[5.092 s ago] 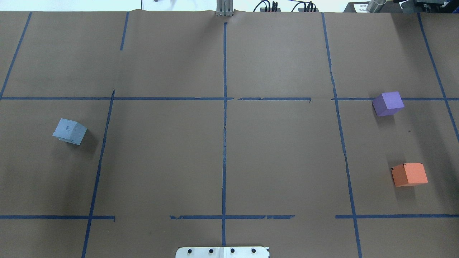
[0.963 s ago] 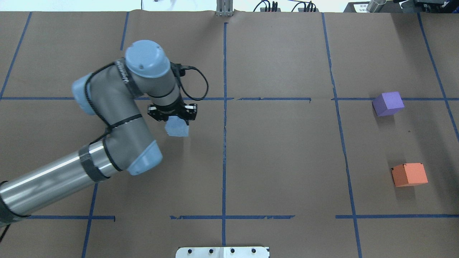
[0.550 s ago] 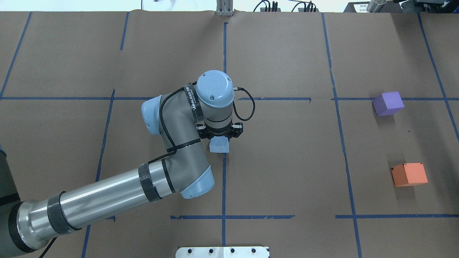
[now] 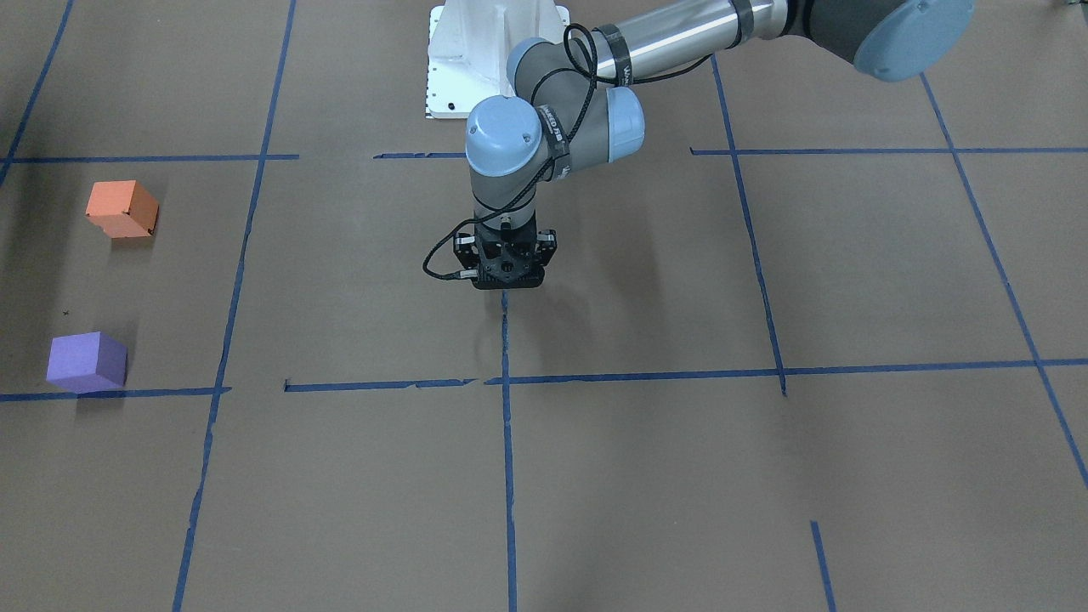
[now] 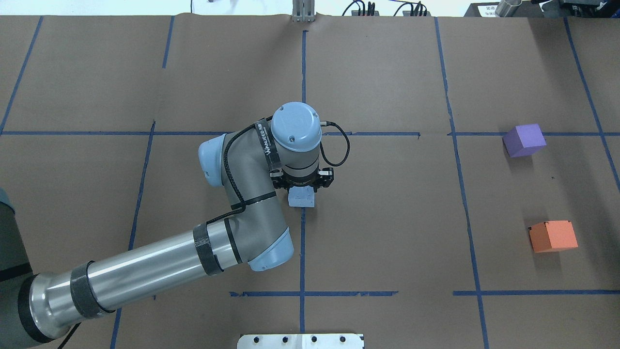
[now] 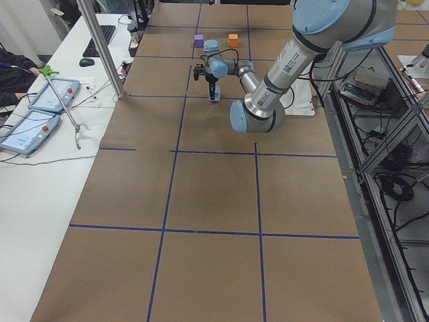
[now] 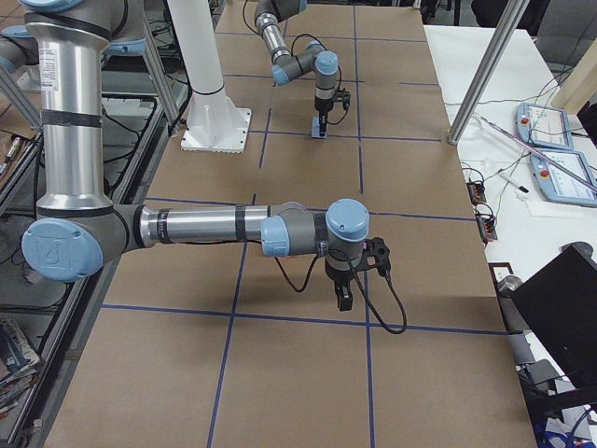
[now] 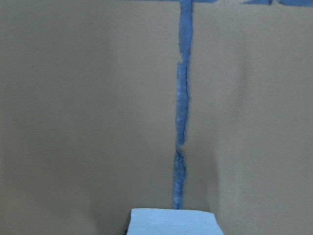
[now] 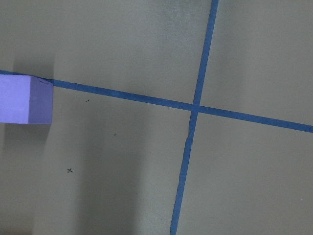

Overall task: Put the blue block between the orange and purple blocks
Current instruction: 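Open the left gripper, release the cube, and withdraw the left arm, then move the right gripper over to the light blue cube at center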

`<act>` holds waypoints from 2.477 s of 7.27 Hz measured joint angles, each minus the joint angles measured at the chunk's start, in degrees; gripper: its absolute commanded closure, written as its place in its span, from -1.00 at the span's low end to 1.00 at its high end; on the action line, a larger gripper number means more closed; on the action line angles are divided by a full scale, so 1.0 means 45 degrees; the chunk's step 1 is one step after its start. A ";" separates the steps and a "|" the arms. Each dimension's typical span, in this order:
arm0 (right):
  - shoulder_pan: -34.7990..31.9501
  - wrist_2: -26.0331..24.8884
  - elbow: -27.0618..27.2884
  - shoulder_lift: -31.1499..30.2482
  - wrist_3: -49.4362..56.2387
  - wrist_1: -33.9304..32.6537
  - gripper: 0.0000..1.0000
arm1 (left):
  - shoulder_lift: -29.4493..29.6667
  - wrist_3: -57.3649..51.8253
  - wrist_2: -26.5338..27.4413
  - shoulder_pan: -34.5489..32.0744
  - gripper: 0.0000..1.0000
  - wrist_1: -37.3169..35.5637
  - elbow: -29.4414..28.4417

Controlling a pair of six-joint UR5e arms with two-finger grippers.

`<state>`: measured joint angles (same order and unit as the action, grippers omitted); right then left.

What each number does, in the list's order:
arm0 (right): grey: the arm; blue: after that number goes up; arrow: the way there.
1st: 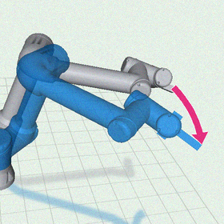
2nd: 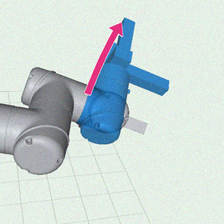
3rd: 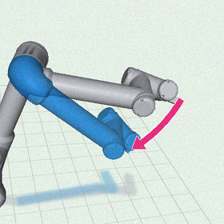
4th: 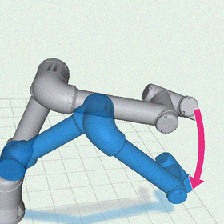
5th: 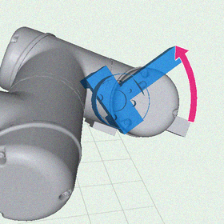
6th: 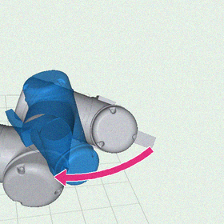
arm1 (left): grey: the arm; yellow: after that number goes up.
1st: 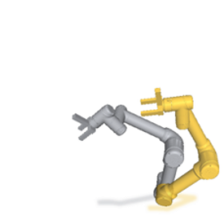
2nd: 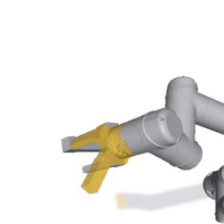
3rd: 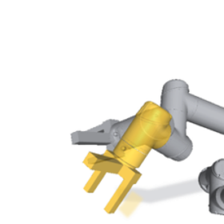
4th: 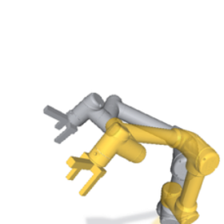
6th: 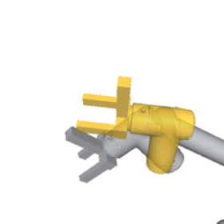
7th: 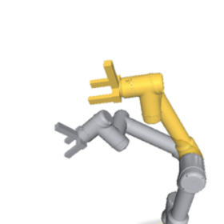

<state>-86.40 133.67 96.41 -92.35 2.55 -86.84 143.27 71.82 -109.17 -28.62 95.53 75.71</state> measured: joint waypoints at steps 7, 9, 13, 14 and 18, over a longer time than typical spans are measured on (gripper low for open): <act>0.0007 0.0007 0.0000 0.0077 -0.0047 0.0000 -0.99 | -0.4187 -0.6212 -0.3472 -0.5146 -1.00 -0.2782 0.4604; 0.0188 0.0134 0.0264 0.0341 -0.0886 0.0012 -0.99 | -0.6074 -1.1539 -0.4027 -0.7966 -1.00 -0.3720 0.4741; 0.2810 0.0232 0.1841 0.2182 -0.5784 -0.0127 -0.99 | -0.9943 -1.7623 -0.4908 -1.2656 -1.00 -0.4424 0.4450; 0.3626 0.0181 0.1935 0.2941 -0.6991 -0.0150 -0.99 | -1.0950 -1.7902 -0.5218 -1.3276 -1.00 -0.3913 0.4415; 0.7368 -0.0994 0.2371 0.5573 -1.1703 -0.0361 -0.99 | -1.2376 -1.7901 -0.6441 -1.3863 -1.00 -0.2604 0.4475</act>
<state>-53.24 129.19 107.08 -67.27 -50.11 -88.46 87.58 -8.73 -138.15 -91.01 83.81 95.85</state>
